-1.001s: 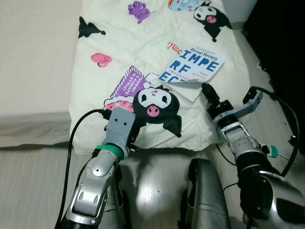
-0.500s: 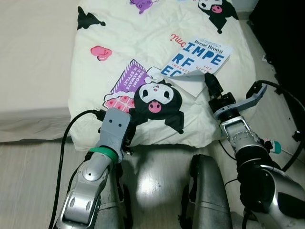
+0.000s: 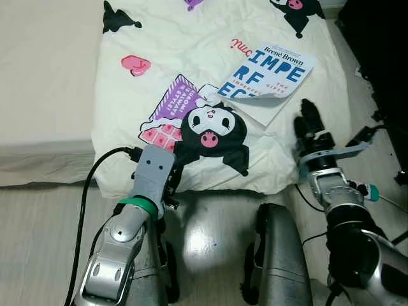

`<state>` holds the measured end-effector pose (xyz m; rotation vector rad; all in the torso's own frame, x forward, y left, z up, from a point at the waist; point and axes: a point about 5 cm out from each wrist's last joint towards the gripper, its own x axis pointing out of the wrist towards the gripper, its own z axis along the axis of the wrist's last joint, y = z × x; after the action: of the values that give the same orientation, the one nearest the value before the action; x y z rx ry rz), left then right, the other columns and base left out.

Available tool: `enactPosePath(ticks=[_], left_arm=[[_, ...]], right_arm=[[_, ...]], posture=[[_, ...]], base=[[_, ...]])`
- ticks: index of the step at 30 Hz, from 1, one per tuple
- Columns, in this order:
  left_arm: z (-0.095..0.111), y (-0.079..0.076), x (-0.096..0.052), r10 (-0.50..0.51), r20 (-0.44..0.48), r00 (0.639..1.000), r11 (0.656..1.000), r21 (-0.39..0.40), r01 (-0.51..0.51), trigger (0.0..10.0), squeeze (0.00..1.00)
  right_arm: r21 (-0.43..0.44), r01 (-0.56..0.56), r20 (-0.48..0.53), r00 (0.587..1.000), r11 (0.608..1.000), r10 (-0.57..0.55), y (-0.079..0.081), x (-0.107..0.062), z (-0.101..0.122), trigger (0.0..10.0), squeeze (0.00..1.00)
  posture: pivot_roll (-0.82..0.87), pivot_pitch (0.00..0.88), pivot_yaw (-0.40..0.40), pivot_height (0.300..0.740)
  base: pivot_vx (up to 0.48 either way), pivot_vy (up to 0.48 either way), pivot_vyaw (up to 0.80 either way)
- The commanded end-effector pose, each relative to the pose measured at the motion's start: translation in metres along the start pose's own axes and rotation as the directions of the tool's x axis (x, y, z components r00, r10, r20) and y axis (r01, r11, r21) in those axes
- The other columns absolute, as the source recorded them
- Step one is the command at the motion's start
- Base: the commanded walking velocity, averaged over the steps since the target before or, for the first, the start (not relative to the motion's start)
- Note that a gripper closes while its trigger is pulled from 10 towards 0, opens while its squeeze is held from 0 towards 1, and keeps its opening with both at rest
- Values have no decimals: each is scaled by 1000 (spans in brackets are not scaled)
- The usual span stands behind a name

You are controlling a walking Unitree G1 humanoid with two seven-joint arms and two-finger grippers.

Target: Clean up the room

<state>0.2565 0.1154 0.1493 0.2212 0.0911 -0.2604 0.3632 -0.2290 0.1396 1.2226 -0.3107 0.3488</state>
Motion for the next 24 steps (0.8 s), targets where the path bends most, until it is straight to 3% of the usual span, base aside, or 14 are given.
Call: enactPosePath(ticks=[1,12,21,24], left_arm=[[-6,0,-4,2,-31,1000,1000,0,-2,10000,0],[-6,-1,-7,6,-40,999,1000,-6,-6,10000,0],[-6,2,-9,11,-46,999,1000,-1,-11,10000,0],[-7,2,-10,12,-49,999,1000,2,-12,10000,0]], right_arm=[[16,8,-21,1000,1000,-8,-2,-2,-4,10000,0],[19,-3,-105,994,1000,5,13,21,-20,10000,0],[42,173,-82,982,984,-169,1,18,-29,10000,0],[12,234,-70,970,972,-233,-5,14,-29,10000,0]], posture=[[210,357,116,555],[216,364,112,555],[230,370,114,555],[232,373,114,555]], base=[[0,0,0],[0,0,0],[0,0,0],[0,0,0]])
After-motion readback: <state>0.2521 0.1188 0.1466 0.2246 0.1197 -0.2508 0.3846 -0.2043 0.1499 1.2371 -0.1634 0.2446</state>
